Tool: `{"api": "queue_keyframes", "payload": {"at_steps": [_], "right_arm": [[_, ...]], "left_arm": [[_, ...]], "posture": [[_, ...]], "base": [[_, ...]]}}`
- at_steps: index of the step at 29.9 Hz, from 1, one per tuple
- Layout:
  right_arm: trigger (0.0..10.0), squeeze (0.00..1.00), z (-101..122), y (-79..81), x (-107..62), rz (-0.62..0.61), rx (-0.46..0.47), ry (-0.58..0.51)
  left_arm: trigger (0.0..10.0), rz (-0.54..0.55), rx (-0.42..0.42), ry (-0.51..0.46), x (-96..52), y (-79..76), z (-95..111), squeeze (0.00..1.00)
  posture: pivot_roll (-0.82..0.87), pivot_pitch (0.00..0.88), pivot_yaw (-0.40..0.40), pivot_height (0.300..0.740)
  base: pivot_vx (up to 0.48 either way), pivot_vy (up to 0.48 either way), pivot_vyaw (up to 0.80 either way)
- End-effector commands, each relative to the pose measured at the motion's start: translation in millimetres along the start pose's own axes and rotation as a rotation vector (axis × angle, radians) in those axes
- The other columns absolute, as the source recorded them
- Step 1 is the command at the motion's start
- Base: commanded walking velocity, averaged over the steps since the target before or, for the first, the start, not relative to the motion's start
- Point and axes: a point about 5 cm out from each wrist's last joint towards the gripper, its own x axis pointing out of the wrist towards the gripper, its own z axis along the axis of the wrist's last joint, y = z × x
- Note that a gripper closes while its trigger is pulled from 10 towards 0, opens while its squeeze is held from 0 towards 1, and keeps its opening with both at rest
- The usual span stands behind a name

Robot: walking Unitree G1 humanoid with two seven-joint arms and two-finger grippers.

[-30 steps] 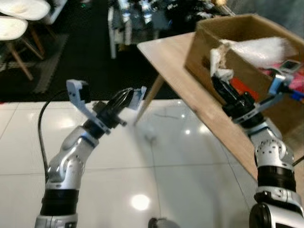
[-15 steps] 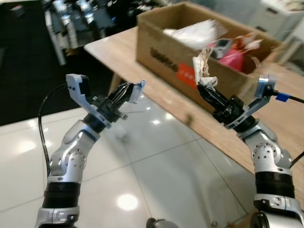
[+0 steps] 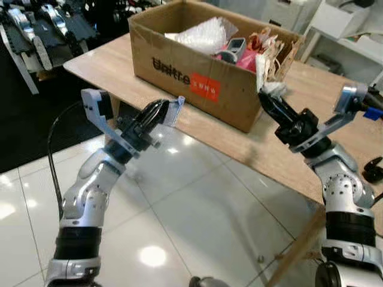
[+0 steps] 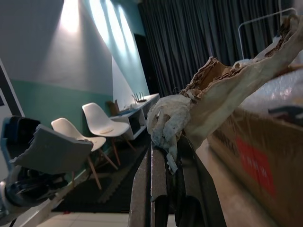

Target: Picking trash to rubbish bin

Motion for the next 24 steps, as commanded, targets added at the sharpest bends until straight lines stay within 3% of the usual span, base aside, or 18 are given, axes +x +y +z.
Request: {"api": "queue_keyframes", "payload": {"at_steps": [1,6,20,24], "right_arm": [[10.0,0.00,10,-0.6,-0.8,-0.012,-0.022,-0.033],[10.0,0.00,15,-4.3,0.0,-0.040,-0.026,-0.055],[10.0,0.00,20,0.8,3.3,-0.023,-0.040,-0.056],[10.0,0.00,26,-0.6,6.3,-0.051,-0.063,-0.076]], "left_arm": [[10.0,-0.029,-0.003,-0.012,3.6,-3.7,1,0.00],[10.0,-0.039,-0.007,-0.008,4.4,-5.1,0,0.00],[10.0,-0.054,-0.017,-0.006,4.4,-9.7,-4,0.00],[10.0,-0.052,-0.018,-0.007,4.6,-10.1,-5,0.00]], "posture": [[0.05,0.104,-0.033,0.740],[0.04,0.101,-0.031,0.740],[0.04,0.115,-0.031,0.740],[0.04,0.118,-0.029,0.740]], "base": [[0.341,0.000,0.00],[0.339,0.000,0.00],[0.342,0.000,-0.79],[0.343,0.000,-0.25]]}}
